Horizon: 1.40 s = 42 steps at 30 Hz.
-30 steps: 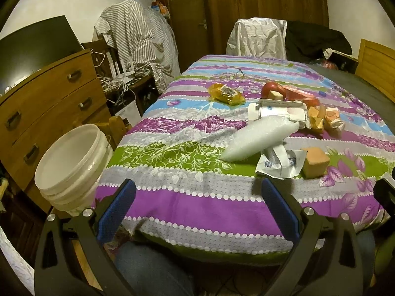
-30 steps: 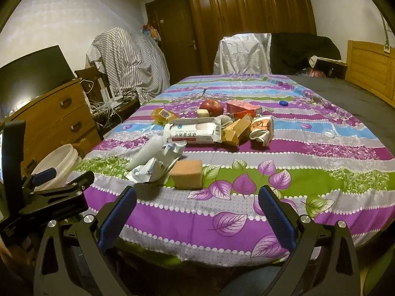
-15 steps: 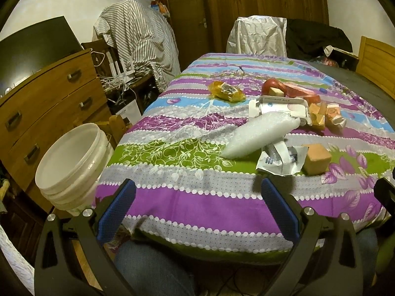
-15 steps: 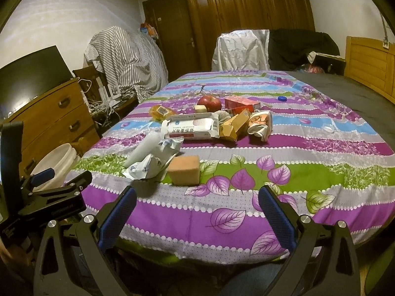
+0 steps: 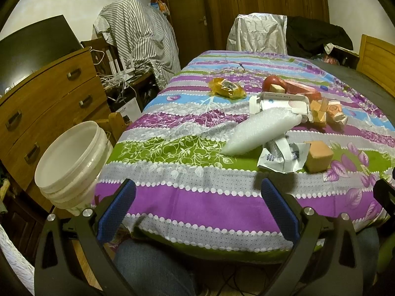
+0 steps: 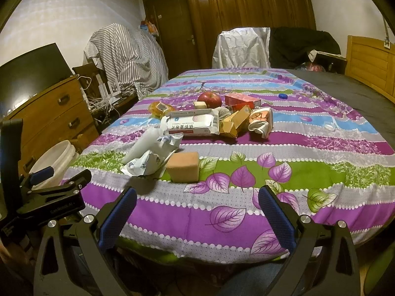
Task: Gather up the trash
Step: 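Grasp the white wrapper packet with the left tool while the right tool grasps the white foam block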
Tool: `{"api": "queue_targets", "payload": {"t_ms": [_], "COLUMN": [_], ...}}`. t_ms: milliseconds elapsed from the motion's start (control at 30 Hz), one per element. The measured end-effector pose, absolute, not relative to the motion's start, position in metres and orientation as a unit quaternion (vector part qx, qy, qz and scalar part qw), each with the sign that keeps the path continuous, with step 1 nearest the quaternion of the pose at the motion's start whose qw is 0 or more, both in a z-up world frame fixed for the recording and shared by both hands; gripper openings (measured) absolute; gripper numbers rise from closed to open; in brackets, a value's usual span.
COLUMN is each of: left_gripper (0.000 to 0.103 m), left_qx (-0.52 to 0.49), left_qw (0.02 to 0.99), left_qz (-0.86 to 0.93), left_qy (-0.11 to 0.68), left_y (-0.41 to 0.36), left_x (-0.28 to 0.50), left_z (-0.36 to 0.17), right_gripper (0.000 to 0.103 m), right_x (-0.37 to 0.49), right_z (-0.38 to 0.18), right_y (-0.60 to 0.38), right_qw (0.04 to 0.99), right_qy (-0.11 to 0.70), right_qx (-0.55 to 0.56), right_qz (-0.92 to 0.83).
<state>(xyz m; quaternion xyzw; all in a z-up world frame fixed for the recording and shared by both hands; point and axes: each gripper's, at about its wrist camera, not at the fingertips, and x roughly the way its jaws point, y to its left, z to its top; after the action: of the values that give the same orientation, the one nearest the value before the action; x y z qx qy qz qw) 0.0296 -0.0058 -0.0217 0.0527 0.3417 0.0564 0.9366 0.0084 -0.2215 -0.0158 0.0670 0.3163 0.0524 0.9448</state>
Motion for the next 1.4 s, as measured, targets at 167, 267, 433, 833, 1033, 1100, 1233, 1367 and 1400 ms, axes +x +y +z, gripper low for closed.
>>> {"api": "queue_targets", "payload": {"t_ms": [167, 267, 433, 833, 1033, 1100, 1233, 1367, 1400], "left_gripper": [0.098, 0.098, 0.097, 0.079, 0.044, 0.043, 0.04, 0.04, 0.04], "left_qx": [0.053, 0.044, 0.023, -0.016, -0.053, -0.04, -0.001, 0.029, 0.03], "left_qw": [0.936, 0.935, 0.935, 0.906, 0.881, 0.882, 0.889, 0.903, 0.909], "left_qz": [0.056, 0.043, -0.014, -0.13, -0.161, -0.18, -0.201, -0.187, -0.18], "left_qy": [0.345, 0.348, 0.354, 0.402, 0.442, 0.433, 0.411, 0.385, 0.375], "left_y": [-0.005, -0.002, -0.002, -0.06, -0.053, -0.048, -0.041, -0.029, -0.026], "left_x": [0.031, 0.032, 0.038, 0.11, 0.119, 0.106, 0.082, 0.087, 0.095], "left_z": [-0.024, -0.027, -0.032, -0.053, -0.066, -0.056, -0.04, -0.03, -0.023], "right_gripper": [0.098, 0.098, 0.098, 0.098, 0.099, 0.098, 0.098, 0.098, 0.098], "right_x": [0.012, 0.012, 0.015, 0.024, 0.026, 0.027, 0.031, 0.032, 0.033], "right_z": [-0.02, -0.02, -0.024, -0.04, -0.042, -0.043, -0.045, -0.043, -0.042], "right_y": [-0.223, -0.223, -0.229, -0.259, -0.266, -0.267, -0.264, -0.255, -0.251], "right_qw": [0.943, 0.943, 0.942, 0.935, 0.935, 0.935, 0.933, 0.934, 0.934], "right_qy": [0.321, 0.321, 0.322, 0.332, 0.333, 0.331, 0.335, 0.335, 0.335], "right_qx": [0.071, 0.069, 0.078, 0.117, 0.123, 0.124, 0.126, 0.117, 0.112], "right_qz": [0.053, 0.052, 0.048, 0.029, 0.028, 0.031, 0.039, 0.051, 0.054]}}
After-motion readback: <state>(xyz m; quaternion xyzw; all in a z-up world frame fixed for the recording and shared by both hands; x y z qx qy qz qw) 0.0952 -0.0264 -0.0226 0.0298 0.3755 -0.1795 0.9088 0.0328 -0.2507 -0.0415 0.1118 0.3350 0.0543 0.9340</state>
